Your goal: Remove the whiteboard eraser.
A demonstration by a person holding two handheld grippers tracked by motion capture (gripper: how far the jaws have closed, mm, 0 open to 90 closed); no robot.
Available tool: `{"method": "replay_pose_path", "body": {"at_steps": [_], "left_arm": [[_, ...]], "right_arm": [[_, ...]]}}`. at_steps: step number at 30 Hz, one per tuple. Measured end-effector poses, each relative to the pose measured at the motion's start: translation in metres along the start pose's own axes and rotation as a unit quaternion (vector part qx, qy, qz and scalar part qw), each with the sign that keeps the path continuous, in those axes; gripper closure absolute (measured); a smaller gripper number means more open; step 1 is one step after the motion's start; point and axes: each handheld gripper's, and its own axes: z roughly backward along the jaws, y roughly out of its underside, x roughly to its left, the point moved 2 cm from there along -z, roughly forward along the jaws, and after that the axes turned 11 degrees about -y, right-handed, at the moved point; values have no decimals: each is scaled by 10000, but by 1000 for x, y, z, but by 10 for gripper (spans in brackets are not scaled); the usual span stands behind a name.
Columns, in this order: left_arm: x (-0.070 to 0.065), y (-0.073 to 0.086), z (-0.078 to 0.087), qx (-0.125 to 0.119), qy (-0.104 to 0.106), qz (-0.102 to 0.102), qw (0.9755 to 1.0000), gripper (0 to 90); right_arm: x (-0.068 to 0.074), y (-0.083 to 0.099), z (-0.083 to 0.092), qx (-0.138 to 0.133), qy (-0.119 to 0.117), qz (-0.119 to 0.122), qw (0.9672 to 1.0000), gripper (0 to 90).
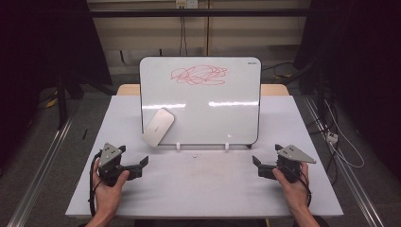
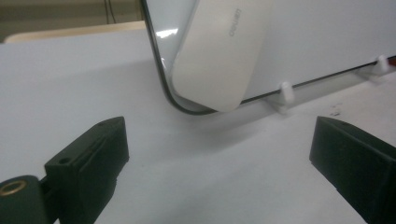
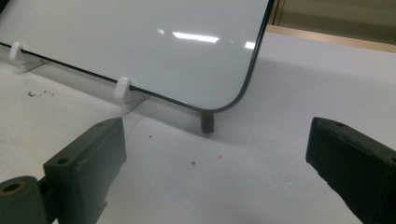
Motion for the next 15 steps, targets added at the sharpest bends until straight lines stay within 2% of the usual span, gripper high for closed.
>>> {"method": "replay_pose_path", "body": {"at_steps": [1,3,5,6,7,12,15], "left_arm": [[-1,-1,-1,-1,-55,-43,10000,44],[-2,-1,-2,3,-26,-89,10000,44],[-4,-1,-4,108,-86,-75,9999,74],[-5,-1,-4,140,-132,-184,9996,72],[-6,0,-5,125,-132,-194,9996,70],[-8,-4,-6,116,35,-214,9997,54],[-9,-8,-7,124,52,-312,9994,60]], "right_arm": [[-1,0,0,8,-20,-22,10000,47],[-2,1,0,1,-18,-85,10000,47],[-3,1,0,35,-75,-170,9998,44],[-3,1,0,39,-78,-172,9998,44],[-3,1,0,28,-78,-168,9998,44],[-3,1,0,32,-75,-167,9998,46],[-3,1,0,43,-57,-138,9999,50]]}}
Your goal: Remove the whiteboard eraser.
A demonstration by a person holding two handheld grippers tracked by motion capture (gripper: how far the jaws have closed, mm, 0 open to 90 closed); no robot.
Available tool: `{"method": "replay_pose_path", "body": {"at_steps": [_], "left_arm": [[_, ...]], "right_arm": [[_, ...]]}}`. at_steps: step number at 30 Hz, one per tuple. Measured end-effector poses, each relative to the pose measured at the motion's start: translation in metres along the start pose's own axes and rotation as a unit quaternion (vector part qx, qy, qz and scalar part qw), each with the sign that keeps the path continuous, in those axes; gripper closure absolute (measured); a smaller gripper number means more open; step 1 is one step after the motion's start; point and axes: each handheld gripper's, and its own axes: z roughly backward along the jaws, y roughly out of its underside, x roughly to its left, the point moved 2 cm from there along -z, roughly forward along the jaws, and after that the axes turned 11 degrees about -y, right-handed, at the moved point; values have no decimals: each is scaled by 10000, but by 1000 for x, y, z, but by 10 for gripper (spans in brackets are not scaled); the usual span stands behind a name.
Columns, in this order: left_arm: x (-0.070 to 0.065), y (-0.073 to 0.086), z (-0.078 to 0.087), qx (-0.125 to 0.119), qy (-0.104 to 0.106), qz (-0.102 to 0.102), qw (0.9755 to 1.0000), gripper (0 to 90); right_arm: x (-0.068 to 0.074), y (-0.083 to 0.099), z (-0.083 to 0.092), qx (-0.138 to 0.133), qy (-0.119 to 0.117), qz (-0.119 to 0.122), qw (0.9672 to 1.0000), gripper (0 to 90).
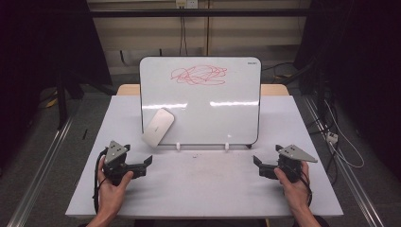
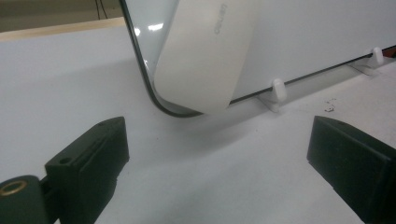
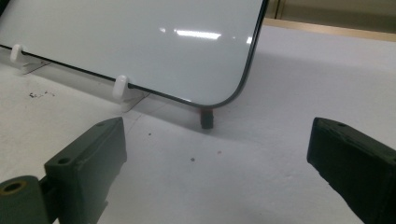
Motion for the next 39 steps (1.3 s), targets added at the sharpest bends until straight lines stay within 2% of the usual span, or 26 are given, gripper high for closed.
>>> {"method": "replay_pose_path", "body": {"at_steps": [5,7,10,11,13,17,20,23,27,29,33,34,36,39], "left_arm": [[-1,-6,-3,103,22,0,9999,69],[0,-10,-2,98,-27,-86,9999,69],[-1,-17,-3,-15,58,-155,9999,45],[-2,-19,-4,40,27,-247,9997,46],[-4,-23,-7,14,52,-292,9996,47],[-7,-29,-14,54,-20,-581,9983,55],[-10,-33,-17,-48,-96,-785,9969,81],[-12,-37,-21,-25,-42,-761,9971,81],[-17,-47,-26,-19,-33,-956,9954,83],[-18,-52,-29,41,-24,-992,9951,91],[-20,-62,-33,-14,27,-987,9951,108],[-21,-65,-34,6,-13,-1076,9942,113],[-23,-69,-37,53,39,-1193,9928,124],[-25,-73,-42,72,8,-1300,9915,143]], "right_arm": [[-1,0,0,22,-10,4,10000,52],[-2,1,1,18,-21,-12,10000,52],[-4,2,2,52,-38,-9,10000,51],[-5,2,2,50,-46,-6,10000,51],[-6,3,1,64,-23,-18,10000,51],[-5,2,1,92,-21,18,10000,52],[-4,2,0,108,-58,18,9999,52],[-4,2,1,91,-73,41,9999,52],[-4,2,0,113,-68,47,9999,53],[-4,2,-1,120,-73,66,9999,55],[-3,2,-2,134,-118,64,9998,55],[-3,2,-2,142,-123,56,9998,55],[-4,2,-2,156,-126,57,9998,55],[-4,2,-2,167,-170,50,9997,55]]}}
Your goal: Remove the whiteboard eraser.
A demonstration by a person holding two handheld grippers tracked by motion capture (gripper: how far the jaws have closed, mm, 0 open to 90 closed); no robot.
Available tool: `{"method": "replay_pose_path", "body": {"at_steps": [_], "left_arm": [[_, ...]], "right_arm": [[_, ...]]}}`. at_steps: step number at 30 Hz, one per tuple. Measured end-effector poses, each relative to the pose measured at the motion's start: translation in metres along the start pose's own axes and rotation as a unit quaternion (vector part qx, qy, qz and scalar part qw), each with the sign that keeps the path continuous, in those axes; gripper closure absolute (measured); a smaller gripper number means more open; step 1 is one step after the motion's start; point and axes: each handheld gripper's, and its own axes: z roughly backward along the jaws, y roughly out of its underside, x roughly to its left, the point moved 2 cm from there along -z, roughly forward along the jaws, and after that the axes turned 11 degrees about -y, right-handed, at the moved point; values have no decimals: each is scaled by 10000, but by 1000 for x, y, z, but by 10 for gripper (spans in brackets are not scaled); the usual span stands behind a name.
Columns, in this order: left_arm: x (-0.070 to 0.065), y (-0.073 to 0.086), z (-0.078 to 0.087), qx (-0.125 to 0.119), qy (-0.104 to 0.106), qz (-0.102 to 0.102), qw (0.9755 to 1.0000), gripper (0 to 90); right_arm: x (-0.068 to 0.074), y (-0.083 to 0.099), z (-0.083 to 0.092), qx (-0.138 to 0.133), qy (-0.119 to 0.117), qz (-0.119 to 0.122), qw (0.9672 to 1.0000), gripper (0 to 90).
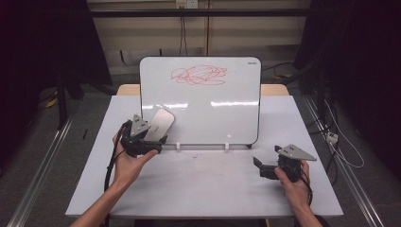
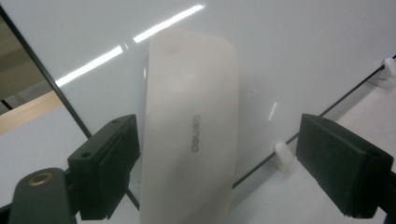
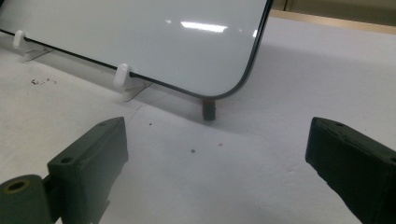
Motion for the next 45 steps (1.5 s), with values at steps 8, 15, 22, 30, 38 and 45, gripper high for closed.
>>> {"method": "replay_pose_path", "body": {"at_steps": [8,15,22,30,38,45], "left_arm": [[4,3,-16,140,-278,-61,9995,192],[1,2,-20,218,-478,-368,9979,204],[-10,2,-25,321,-655,-533,9959,232],[-14,1,-29,365,-770,-782,9933,276],[-14,3,-32,451,-832,-821,9921,289],[-15,4,-34,402,-900,-883,9912,286]], "right_arm": [[1,1,-1,47,-12,6,10000,58],[2,1,-1,86,17,26,10000,58],[3,1,-2,115,31,64,9999,60],[6,0,-4,134,37,108,9998,60],[7,-1,-4,132,17,148,9998,60],[7,-1,-4,120,69,156,9998,70]]}}
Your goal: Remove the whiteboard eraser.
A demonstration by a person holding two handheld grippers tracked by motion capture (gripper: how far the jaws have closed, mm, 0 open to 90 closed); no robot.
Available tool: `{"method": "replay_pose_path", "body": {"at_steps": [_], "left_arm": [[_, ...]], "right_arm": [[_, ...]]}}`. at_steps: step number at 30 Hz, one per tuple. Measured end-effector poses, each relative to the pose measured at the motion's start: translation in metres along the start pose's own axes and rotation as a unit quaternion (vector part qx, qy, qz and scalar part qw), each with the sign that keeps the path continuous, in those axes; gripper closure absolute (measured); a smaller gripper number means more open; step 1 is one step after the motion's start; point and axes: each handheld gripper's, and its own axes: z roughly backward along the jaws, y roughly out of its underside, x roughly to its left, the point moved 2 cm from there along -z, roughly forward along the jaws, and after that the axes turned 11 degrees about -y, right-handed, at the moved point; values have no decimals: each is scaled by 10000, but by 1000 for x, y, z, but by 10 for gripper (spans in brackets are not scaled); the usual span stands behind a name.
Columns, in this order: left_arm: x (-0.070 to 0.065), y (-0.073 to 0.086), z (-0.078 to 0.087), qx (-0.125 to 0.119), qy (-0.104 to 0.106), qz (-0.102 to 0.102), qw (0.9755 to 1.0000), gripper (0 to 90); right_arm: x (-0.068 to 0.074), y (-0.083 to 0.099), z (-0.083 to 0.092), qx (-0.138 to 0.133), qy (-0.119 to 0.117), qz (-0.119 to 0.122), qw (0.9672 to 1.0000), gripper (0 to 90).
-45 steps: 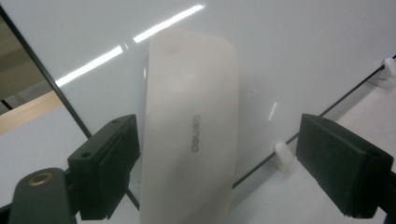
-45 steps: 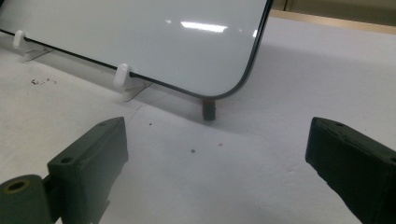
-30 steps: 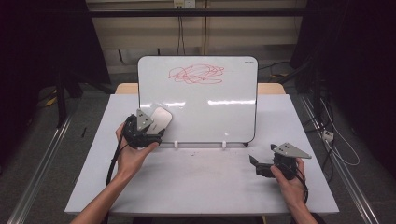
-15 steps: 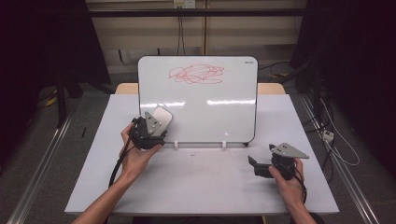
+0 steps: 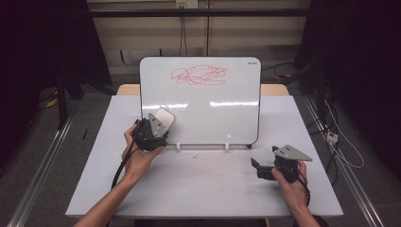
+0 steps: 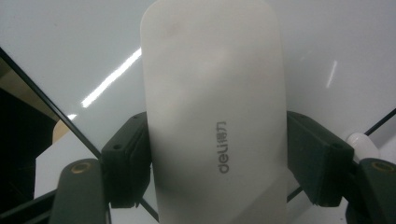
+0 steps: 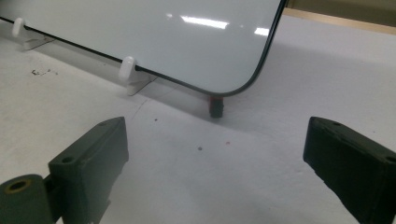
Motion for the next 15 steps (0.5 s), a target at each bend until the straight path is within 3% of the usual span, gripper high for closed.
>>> {"method": "replay_pose_path", "body": {"at_steps": [5,15], "left_arm": [[0,-1,0,89,-5,142,9999,296],[4,-1,1,125,139,202,9996,304]], "right_arm": [[0,0,-1,18,16,-9,10000,70],[0,-1,0,3,9,-3,10000,70]]}}
